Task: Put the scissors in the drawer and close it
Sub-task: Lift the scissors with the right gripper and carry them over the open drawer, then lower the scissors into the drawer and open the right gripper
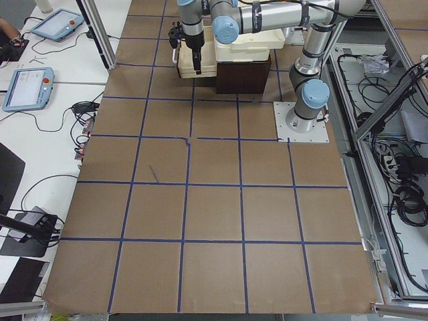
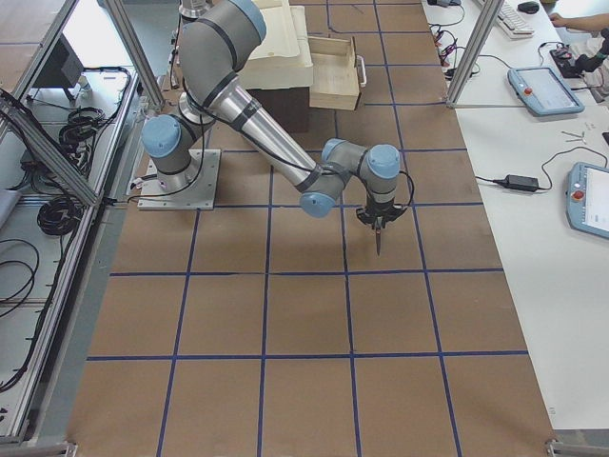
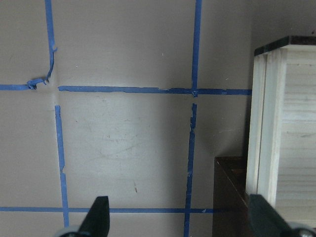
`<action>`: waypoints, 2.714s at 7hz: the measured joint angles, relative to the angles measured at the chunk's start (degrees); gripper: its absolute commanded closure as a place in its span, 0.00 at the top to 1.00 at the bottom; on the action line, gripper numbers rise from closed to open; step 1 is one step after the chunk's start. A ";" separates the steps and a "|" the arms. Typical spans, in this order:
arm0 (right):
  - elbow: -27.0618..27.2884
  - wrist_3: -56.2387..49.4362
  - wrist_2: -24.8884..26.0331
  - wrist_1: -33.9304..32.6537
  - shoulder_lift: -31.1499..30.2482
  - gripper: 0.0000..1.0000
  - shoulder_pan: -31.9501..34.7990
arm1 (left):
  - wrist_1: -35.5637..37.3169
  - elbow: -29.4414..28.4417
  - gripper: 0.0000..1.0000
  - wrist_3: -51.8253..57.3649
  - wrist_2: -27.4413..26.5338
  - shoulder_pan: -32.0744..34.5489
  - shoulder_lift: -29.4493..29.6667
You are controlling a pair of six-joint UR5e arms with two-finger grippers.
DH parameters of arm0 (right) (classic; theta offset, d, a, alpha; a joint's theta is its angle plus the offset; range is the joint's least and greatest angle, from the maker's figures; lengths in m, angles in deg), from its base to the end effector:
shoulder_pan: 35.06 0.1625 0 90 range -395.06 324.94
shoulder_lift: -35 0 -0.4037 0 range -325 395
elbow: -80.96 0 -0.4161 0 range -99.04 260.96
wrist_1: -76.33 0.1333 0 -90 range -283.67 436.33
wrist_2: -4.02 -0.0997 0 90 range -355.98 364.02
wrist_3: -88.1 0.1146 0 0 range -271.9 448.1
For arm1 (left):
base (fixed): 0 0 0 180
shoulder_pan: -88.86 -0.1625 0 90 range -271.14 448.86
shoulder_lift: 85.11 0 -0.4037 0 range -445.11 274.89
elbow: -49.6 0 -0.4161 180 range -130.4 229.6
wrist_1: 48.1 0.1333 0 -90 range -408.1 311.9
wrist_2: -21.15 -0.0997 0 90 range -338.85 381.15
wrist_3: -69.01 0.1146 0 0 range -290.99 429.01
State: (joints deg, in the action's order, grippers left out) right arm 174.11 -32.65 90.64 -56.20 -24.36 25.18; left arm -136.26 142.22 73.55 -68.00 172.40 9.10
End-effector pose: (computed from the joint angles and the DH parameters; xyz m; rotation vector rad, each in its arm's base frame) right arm -0.2097 -0.6490 0.1805 2.1484 -2.1021 0.1442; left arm -0.0743 -0.5439 0.3928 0.0532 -3.1152 -0.1329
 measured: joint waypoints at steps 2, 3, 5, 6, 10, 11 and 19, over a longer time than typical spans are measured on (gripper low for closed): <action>-2.90 7.22 0.15 8.41 -4.90 0.00 3.67 | 0.00 0.26 1.00 0.03 0.03 0.23 -0.33; -3.98 10.17 -0.32 11.76 -7.71 0.00 6.87 | 0.00 0.55 1.00 0.03 0.07 0.27 -0.47; -4.72 18.90 -1.42 16.45 -12.93 0.00 15.21 | 0.04 0.77 1.00 0.06 0.26 0.30 -0.64; -4.82 26.00 -1.30 18.12 -15.10 0.00 20.89 | 0.02 0.82 1.00 0.09 0.31 0.30 -0.66; -6.51 53.78 4.56 19.51 -16.14 0.00 43.28 | -0.90 0.04 1.00 3.56 -0.15 -0.39 -1.00; -7.04 58.09 5.54 19.78 -15.23 0.00 46.74 | -3.39 -1.33 1.00 2.32 -0.19 -0.66 -1.28; -9.67 65.38 6.81 19.94 -5.97 0.00 55.54 | -6.80 -1.95 1.00 -1.90 -0.08 -0.25 -1.95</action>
State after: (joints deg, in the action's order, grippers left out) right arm 164.44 32.73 97.45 -36.26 -30.33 80.72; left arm -143.06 140.27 71.64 -68.08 172.15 7.14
